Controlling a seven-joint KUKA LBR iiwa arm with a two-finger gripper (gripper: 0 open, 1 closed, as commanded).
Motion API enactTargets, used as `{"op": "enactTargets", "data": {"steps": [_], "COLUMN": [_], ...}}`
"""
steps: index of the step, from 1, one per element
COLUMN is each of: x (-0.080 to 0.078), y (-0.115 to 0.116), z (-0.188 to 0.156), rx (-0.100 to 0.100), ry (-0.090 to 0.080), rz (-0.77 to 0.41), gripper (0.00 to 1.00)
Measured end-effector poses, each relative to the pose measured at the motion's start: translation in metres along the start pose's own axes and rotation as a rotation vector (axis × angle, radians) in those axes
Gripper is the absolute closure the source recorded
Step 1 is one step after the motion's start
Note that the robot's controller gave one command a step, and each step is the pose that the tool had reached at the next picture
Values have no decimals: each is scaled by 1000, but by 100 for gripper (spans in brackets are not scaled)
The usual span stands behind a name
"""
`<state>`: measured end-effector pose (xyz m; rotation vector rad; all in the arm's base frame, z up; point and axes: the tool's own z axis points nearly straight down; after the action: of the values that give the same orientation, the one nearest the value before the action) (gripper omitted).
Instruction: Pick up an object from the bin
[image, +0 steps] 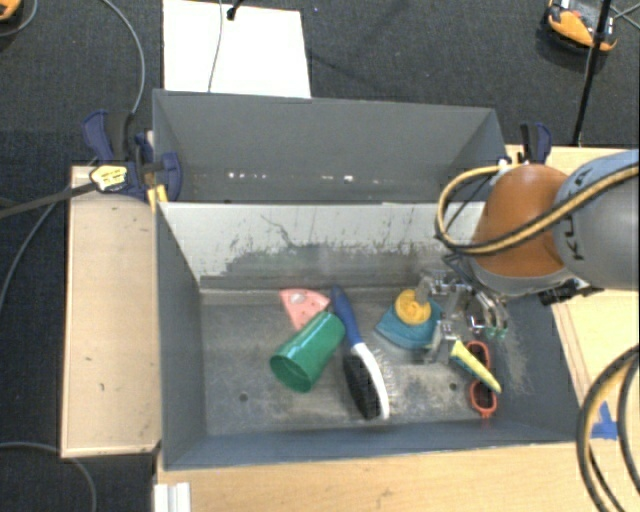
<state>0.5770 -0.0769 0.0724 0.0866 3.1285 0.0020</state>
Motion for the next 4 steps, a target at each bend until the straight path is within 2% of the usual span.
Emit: {"op": "enactTargets", "data": {"steps": [1,2,3,4], "x": [-2,-11,-11,4], "y": [-3,24,24,16], "z": [1,4,4,-90], "rx": [2,-1,-1,-1], "ry": [1,10,9,8], "rz": [37,73,73,61], "gripper": [0,100,100,100]}}
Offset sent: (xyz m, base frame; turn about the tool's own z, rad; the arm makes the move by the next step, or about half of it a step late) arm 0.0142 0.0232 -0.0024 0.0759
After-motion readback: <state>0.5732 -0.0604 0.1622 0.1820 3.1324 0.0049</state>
